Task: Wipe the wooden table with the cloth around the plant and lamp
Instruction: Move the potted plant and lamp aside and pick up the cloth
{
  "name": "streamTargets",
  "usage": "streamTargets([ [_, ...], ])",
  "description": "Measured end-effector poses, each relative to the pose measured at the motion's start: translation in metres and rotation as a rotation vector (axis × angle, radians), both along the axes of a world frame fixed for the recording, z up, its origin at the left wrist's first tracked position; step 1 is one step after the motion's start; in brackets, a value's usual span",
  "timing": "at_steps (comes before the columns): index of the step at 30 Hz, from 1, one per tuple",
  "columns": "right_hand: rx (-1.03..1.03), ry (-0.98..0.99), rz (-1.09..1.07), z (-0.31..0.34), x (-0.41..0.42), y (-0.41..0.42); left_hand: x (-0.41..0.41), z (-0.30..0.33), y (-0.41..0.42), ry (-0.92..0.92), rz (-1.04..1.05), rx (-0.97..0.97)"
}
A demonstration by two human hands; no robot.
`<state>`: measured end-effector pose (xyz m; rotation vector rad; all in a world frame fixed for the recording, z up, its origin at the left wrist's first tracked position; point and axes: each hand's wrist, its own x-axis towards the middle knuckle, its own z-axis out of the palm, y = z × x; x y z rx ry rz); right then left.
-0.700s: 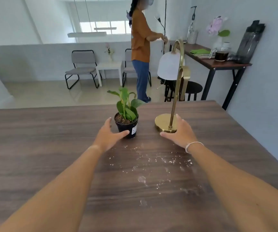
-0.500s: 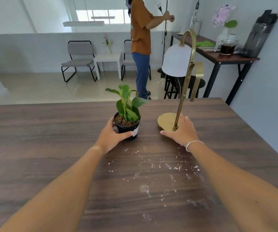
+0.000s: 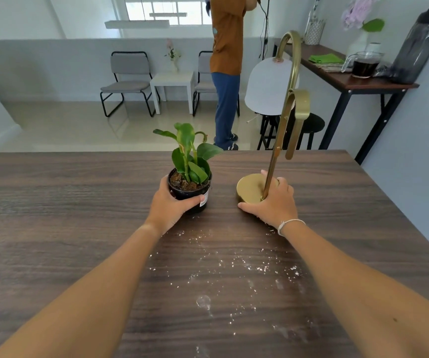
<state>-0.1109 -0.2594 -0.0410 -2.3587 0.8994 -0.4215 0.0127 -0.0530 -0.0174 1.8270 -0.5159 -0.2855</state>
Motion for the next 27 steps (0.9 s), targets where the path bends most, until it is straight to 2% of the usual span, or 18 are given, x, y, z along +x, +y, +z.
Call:
streamTargets([
  [9,-0.043,-0.044,-0.062,-0.001,-0.002,-0.019,0.009,0.017,-0.049,-0.011,-0.025,-0.047],
  [16,-0.085,-0.028,-0.164,0.016,-0.022,-0.089,0.007,0.024,-0.119,-0.011,-0.114,-0.080],
  [27,-0.006,-0.068,-0.362,0.007,-0.049,-0.193,-0.005,0.014,-0.248,-0.026,-0.275,-0.066],
])
